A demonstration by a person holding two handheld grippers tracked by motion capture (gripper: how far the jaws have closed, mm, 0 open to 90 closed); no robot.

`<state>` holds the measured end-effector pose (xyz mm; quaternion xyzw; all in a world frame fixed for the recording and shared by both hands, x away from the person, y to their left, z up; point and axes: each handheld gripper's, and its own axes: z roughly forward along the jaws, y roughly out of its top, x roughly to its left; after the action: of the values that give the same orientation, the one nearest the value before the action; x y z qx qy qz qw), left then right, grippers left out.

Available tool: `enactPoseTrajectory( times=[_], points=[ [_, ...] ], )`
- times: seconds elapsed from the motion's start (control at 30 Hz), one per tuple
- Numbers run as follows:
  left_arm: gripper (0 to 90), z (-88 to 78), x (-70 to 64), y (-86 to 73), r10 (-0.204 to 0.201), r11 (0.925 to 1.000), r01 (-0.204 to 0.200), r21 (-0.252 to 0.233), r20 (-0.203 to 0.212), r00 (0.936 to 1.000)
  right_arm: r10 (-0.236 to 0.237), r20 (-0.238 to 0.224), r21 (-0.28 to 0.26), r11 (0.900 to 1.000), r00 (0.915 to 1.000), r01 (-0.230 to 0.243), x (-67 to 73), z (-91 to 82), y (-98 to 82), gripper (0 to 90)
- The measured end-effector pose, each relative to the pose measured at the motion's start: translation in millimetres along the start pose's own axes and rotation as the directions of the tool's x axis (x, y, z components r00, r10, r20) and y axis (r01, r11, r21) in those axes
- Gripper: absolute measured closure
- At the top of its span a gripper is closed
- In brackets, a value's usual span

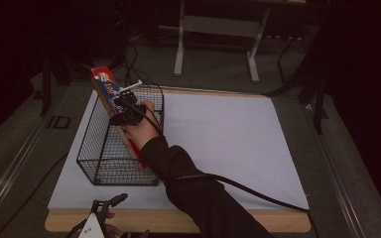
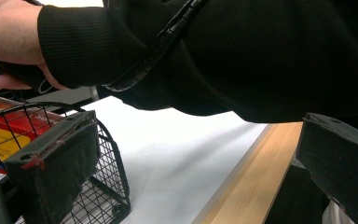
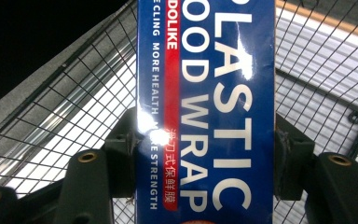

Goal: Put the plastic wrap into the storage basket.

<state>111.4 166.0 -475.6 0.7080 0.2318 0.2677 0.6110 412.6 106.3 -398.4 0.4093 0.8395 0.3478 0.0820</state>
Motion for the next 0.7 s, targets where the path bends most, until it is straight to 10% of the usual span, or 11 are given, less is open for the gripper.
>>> enactPoseTrajectory(
  times=[0.7],
  points=[
    [0.2, 0.5, -0.5, 0.0, -0.003, 1.0000, 0.002, 0.001, 0.006, 1.0000, 0.058, 0.023, 0.008, 0.998, 0.9981, -0.058, -8.2, 11.3, -6.7, 39.3]
  ],
)
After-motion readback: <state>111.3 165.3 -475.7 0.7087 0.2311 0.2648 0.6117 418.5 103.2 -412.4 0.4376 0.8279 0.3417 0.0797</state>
